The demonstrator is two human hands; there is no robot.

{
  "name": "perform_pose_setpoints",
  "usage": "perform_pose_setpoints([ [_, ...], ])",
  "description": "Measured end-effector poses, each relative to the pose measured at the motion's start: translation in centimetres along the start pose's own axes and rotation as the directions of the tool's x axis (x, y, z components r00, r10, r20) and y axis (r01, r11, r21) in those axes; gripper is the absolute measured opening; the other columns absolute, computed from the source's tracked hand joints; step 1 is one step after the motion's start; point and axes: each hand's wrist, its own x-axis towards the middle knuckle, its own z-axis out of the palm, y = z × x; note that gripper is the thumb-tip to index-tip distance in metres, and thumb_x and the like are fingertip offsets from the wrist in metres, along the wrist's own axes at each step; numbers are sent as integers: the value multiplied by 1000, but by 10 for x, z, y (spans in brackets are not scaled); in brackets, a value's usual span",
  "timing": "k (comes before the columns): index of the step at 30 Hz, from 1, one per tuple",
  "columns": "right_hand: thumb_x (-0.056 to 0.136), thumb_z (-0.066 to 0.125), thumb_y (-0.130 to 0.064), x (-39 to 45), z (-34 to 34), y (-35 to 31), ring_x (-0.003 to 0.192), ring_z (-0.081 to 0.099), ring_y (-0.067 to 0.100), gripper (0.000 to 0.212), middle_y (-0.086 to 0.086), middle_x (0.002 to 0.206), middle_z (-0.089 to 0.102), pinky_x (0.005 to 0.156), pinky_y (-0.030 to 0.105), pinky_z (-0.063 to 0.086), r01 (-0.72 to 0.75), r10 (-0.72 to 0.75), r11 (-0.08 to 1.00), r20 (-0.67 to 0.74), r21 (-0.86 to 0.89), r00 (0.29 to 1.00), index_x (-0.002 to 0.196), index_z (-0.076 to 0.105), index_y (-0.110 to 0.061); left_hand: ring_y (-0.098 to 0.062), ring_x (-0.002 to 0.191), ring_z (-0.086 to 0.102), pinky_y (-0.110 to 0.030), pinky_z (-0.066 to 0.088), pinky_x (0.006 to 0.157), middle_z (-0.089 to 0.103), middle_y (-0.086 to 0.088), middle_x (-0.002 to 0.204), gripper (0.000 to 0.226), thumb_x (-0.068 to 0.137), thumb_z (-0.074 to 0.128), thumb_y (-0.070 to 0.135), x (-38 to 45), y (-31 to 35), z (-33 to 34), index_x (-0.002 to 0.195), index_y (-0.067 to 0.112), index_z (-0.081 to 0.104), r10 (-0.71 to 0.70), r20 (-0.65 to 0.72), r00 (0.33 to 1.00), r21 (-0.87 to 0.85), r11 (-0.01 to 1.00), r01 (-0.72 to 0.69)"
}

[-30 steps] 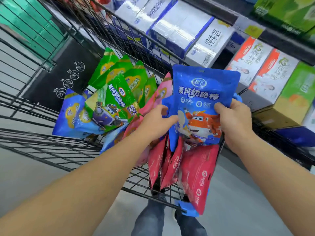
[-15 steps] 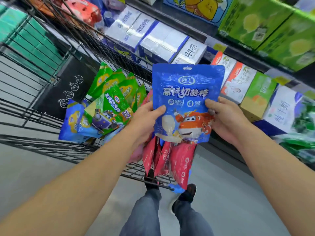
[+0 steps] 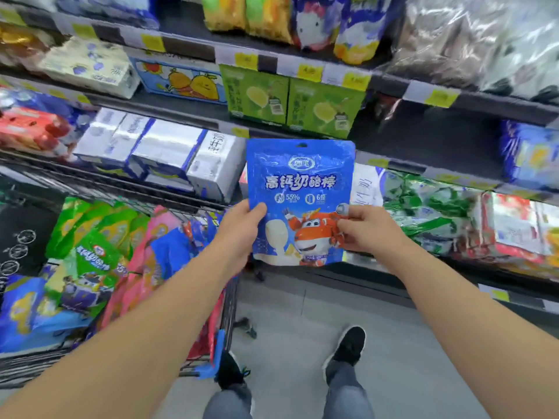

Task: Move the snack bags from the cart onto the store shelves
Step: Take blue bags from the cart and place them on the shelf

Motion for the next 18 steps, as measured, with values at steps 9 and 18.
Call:
perform_pose_setpoints([
  [9, 94, 55, -2, 27, -201, 33, 60, 59, 14, 20, 4, 68, 61, 75, 37, 61, -10, 17, 995, -64, 96, 998, 78, 63, -12, -22, 89, 70, -47, 57, 82, 73, 0, 101, 18, 103, 46, 23, 8, 23, 210, 98, 22, 64, 9, 18, 1000, 154, 988, -12],
  [18, 95, 59, -11, 52, -319, 76, 53, 63, 10, 18, 3, 68, 65, 59, 30, 60, 12, 21, 993, -273, 118, 962, 80, 69, -15, -22, 86, 70, -42, 57, 77, 73, -6, 105, 20, 102, 47, 22, 54, 18, 350, 108, 15, 65, -32, 111, 993, 287, 958, -1],
])
